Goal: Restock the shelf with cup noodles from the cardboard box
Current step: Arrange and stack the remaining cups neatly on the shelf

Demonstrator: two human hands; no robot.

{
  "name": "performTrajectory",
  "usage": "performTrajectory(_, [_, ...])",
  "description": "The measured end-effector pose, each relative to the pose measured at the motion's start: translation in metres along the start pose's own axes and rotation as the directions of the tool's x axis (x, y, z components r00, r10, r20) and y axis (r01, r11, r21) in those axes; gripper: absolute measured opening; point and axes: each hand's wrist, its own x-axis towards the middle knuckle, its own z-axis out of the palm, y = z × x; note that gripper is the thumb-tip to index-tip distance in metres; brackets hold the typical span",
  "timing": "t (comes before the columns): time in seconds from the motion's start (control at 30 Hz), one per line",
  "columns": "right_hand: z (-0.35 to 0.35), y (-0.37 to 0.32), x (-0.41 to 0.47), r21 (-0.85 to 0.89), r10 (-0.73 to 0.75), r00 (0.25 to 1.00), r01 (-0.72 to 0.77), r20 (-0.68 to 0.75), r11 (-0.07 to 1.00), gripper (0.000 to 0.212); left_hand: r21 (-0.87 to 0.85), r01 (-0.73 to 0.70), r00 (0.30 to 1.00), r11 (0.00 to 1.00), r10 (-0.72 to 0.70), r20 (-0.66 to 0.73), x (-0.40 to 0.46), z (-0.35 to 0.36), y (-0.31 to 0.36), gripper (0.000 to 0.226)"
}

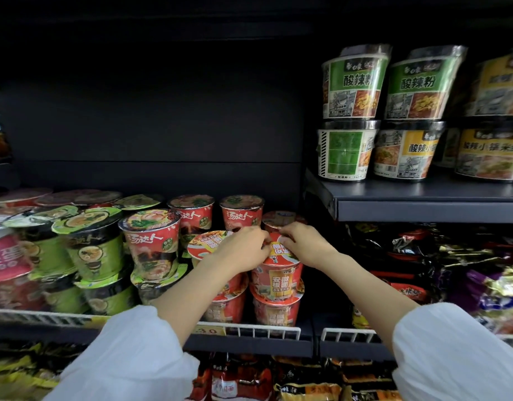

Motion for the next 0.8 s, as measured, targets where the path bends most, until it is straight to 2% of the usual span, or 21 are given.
performTrajectory(0.07, [-0.002,-0.008,-0.011,0.042,0.004,0.996,0.0,-0.093,0.999,0.027,-0.042,0.024,0.999,0.999,-0.026,-0.039,-0.005,-0.002,0.002,0.035])
performTrajectory(0.17, [-0.006,-0.019,-0.035,0.07,-0.007,0.978,0.022,-0.207,0.997,0.032,-0.094,0.05,0.983,0.994,-0.066,-0.169,-0.02,-0.004,0.009,0.03])
performTrajectory(0.33, [-0.006,-0.031,-0.101,0.068,0.01,0.97,0.007,-0.243,0.998,0.03,-0.177,-0.006,0.931,0.984,-0.059,-0.36,-0.066,0.001,0.031,0.022])
performTrajectory(0.47, [-0.009,-0.03,-0.163,0.103,0.105,0.971,-0.085,-0.213,0.991,0.029,-0.35,-0.005,0.952,0.937,-0.103,-0.287,-0.109,0.011,0.06,0.018])
performTrajectory(0.6, [-0.008,-0.013,-0.225,0.078,0.197,0.967,-0.186,-0.162,0.979,0.028,-0.433,-0.013,0.979,0.901,-0.077,-0.191,-0.142,0.028,0.098,0.018])
performTrajectory(0.8, [-0.008,0.019,-0.316,0.054,0.32,0.945,-0.318,-0.059,0.947,0.028,-0.452,0.01,0.999,0.892,-0.029,-0.035,-0.184,0.068,0.166,0.019])
